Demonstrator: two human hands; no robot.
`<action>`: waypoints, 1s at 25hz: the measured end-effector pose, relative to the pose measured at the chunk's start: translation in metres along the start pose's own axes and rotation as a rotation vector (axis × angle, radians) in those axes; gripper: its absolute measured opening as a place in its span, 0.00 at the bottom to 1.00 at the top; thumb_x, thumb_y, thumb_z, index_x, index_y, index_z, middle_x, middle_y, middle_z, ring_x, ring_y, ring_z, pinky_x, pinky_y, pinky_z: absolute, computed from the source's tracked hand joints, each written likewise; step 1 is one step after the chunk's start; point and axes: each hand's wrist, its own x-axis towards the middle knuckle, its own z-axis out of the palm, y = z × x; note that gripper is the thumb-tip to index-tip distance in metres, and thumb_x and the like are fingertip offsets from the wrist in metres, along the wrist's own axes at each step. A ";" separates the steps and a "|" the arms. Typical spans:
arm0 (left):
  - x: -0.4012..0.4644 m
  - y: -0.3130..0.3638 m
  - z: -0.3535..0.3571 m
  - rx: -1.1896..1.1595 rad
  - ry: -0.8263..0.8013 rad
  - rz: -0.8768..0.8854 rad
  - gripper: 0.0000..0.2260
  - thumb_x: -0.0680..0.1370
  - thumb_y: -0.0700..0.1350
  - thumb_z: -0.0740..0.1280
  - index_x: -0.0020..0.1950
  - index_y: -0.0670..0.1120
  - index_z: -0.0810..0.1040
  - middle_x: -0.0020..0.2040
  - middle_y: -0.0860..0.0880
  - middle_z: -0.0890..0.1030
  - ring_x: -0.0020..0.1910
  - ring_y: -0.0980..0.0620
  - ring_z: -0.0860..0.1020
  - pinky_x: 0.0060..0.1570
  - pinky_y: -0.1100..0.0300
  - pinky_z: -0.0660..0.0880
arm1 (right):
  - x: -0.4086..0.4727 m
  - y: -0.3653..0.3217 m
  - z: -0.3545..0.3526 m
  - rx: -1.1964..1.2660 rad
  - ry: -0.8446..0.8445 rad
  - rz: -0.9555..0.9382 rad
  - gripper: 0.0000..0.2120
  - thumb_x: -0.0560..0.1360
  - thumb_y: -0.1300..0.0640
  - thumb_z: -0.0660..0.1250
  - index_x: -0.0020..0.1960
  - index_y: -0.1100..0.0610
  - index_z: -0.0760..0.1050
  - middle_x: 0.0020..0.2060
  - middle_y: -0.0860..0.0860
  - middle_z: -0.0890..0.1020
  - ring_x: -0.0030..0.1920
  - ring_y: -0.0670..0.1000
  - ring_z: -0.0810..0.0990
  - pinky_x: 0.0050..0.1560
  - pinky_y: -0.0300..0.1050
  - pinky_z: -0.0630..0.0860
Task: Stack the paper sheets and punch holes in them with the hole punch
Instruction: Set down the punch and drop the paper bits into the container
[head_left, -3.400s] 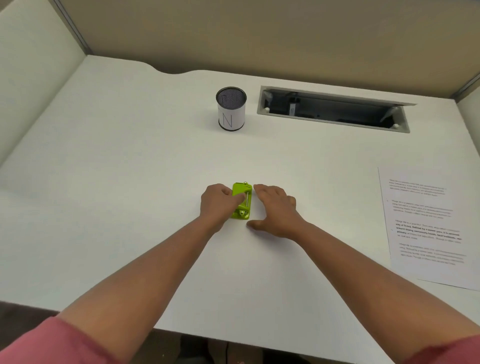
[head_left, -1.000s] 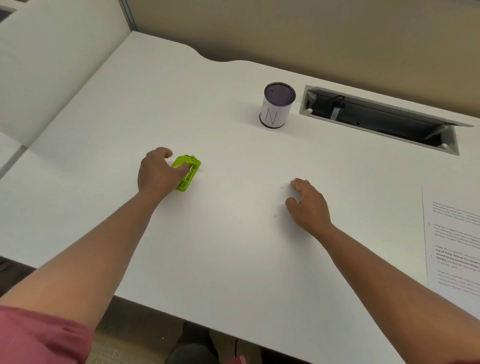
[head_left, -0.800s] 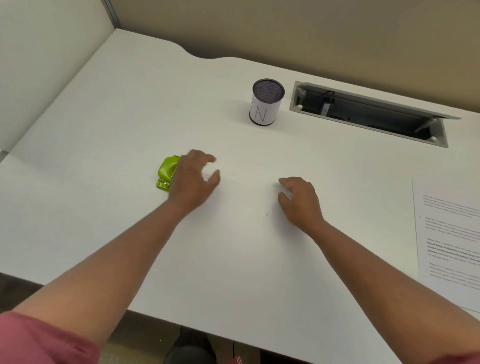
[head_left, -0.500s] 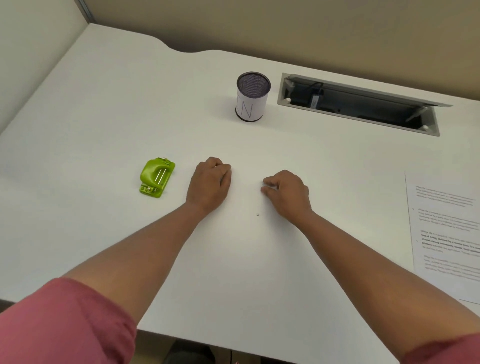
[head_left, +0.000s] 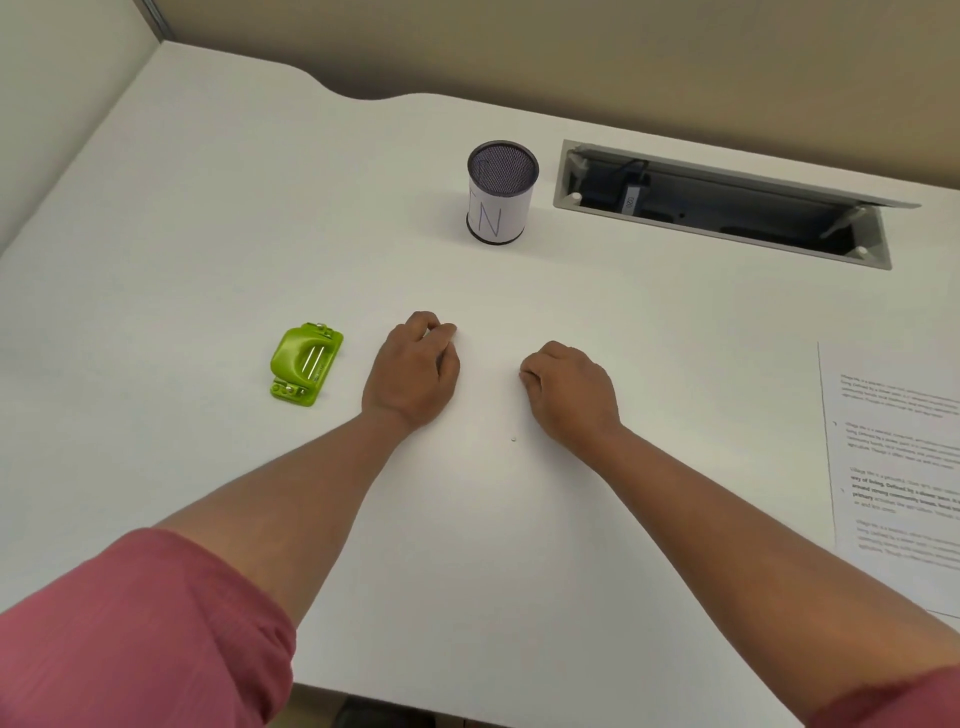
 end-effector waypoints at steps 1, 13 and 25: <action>0.001 0.000 0.000 0.009 -0.003 -0.001 0.13 0.79 0.41 0.65 0.61 0.41 0.81 0.58 0.42 0.79 0.50 0.37 0.77 0.51 0.48 0.76 | 0.000 0.000 0.001 -0.057 -0.005 -0.042 0.08 0.81 0.63 0.60 0.49 0.60 0.79 0.47 0.54 0.80 0.45 0.61 0.78 0.42 0.54 0.77; 0.004 0.001 0.004 0.158 0.004 -0.069 0.15 0.78 0.48 0.65 0.65 0.50 0.79 0.65 0.46 0.76 0.65 0.42 0.70 0.62 0.46 0.65 | 0.083 -0.013 -0.068 0.575 0.185 0.035 0.09 0.76 0.57 0.67 0.39 0.58 0.80 0.35 0.54 0.84 0.35 0.48 0.77 0.38 0.42 0.75; 0.007 0.000 0.002 0.184 -0.027 -0.084 0.17 0.78 0.49 0.65 0.67 0.50 0.78 0.66 0.46 0.76 0.65 0.41 0.71 0.61 0.46 0.65 | 0.209 -0.026 -0.102 0.170 0.194 0.008 0.12 0.79 0.60 0.62 0.45 0.60 0.83 0.46 0.55 0.86 0.49 0.58 0.81 0.48 0.50 0.78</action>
